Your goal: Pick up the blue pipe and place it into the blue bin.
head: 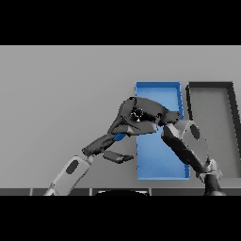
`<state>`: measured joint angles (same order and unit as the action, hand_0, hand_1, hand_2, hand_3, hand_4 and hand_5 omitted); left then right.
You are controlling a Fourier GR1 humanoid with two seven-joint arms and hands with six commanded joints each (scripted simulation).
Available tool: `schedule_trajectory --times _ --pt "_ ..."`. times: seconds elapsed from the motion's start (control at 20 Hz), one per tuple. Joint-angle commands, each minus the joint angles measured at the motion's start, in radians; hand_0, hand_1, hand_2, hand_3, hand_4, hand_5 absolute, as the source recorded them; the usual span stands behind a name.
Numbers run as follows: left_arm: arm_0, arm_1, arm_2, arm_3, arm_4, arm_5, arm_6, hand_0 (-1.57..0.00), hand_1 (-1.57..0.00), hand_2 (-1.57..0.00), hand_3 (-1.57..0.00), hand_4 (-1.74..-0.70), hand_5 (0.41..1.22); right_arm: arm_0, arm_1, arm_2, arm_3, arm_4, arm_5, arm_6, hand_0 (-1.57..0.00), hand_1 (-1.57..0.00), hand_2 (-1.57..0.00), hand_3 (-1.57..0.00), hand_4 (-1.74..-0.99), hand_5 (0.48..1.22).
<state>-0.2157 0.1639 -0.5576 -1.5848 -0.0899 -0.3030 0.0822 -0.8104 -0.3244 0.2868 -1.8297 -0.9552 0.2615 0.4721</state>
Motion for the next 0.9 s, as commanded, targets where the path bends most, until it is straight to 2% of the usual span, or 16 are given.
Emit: schedule_trajectory --times 0.0,0.15,0.3,0.4,0.5,0.65,0.75,0.85 --pt "0.000 0.002 -0.001 -0.010 0.003 -0.003 0.003 0.00 0.00 0.00 0.00 -0.92 0.503 -0.038 -0.014 -0.035 0.010 -0.041 -0.025 0.004 -1.57 -1.57 -1.57 -1.57 -1.707 1.141" --pt "0.011 0.016 -0.004 -0.037 -0.001 -0.001 -0.020 0.00 0.00 0.00 0.00 -0.91 0.502 -0.176 -0.048 -0.115 0.115 -0.011 -0.062 -0.025 -1.57 -1.57 -1.57 -1.57 -1.724 1.117" --pt "0.008 0.012 0.002 -0.040 0.008 -0.001 0.001 0.00 0.00 0.00 0.00 -0.91 0.492 -0.250 -0.087 -0.180 0.223 0.054 -0.104 -0.033 -1.57 -1.57 -1.57 -1.57 -1.732 1.117" --pt "0.013 0.009 -0.003 -0.043 0.009 -0.003 -0.001 0.00 0.00 0.00 0.00 -0.91 0.491 -0.260 -0.098 -0.220 0.329 0.104 -0.118 -0.030 -1.57 -1.57 -1.57 -1.57 -1.735 1.131" --pt "0.008 -0.002 -0.001 -0.042 0.010 0.003 0.010 0.00 0.00 0.00 0.00 -0.91 0.487 -0.234 -0.123 -0.242 0.414 0.172 -0.091 -0.018 -1.57 -1.57 -1.57 -1.57 -1.737 1.135" --pt "0.013 0.015 0.012 -0.040 0.027 -0.010 0.013 0.00 0.00 0.00 0.00 -0.90 0.489 -0.139 -0.125 -0.277 0.469 0.220 -0.094 0.010 -1.57 -1.57 -1.57 -1.57 -1.739 1.120" --pt "0.010 0.015 0.010 -0.039 0.017 -0.006 0.007 0.00 0.00 0.00 0.00 -0.89 0.487 -0.071 -0.110 -0.278 0.480 0.262 -0.097 0.026 -1.57 -1.57 -1.57 -1.57 -1.740 1.121" --pt "0.016 0.016 0.014 -0.035 0.024 -0.008 0.019 0.00 0.00 0.00 0.00 -0.89 0.478 0.004 -0.093 -0.270 0.465 0.305 -0.120 0.067 -1.57 -1.57 -1.57 -1.57 -1.740 1.121"
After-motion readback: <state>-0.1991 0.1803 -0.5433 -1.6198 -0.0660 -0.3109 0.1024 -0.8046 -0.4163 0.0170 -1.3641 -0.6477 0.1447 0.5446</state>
